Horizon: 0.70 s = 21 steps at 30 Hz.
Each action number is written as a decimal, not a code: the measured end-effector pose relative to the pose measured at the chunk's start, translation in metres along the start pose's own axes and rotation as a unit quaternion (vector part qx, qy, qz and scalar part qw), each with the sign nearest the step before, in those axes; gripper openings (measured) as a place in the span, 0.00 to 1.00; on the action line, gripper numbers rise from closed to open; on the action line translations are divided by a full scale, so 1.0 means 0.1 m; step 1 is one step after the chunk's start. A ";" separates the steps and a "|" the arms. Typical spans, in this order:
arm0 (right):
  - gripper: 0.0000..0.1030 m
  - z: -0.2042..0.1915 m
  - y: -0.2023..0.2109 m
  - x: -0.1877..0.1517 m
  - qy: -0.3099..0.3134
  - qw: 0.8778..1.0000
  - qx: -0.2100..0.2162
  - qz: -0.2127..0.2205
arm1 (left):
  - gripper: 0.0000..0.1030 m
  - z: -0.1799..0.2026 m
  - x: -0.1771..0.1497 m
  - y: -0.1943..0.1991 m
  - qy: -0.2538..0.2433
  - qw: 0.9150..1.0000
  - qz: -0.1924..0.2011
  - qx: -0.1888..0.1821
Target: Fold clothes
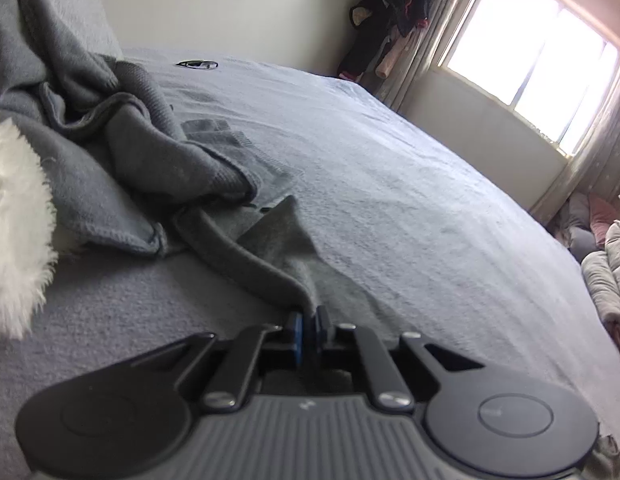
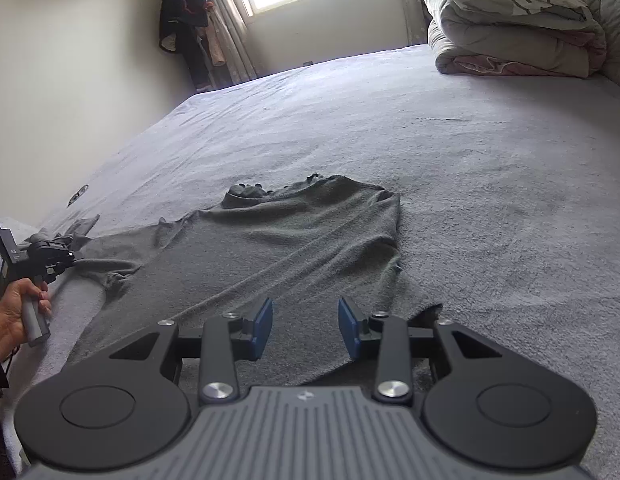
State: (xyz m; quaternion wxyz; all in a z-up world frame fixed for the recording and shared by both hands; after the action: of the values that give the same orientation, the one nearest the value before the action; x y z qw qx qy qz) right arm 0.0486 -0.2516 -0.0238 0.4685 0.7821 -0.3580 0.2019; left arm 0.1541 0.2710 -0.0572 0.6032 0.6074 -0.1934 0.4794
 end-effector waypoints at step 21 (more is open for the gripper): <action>0.38 -0.18 0.15 0.05 -0.010 0.999 0.049 0.008 | 0.05 1.72 0.01 1.64 -0.134 0.953 0.072 -0.260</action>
State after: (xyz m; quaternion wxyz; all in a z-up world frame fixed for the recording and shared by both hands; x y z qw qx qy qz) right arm 0.0412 -0.2422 -0.0031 0.4244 0.8033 -0.3584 0.2146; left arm 0.0813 0.0806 0.0658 0.6729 0.4727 -0.4337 0.3682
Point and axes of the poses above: each gripper's, at about its wrist camera, not at the fingertips, and y roughly against the way its jaws point, z to its right, x to its top, the point moved 6 cm from there along -y, roughly the way its jaws point, and after that the axes turned 14 degrees about -y, right-handed, at the moved point
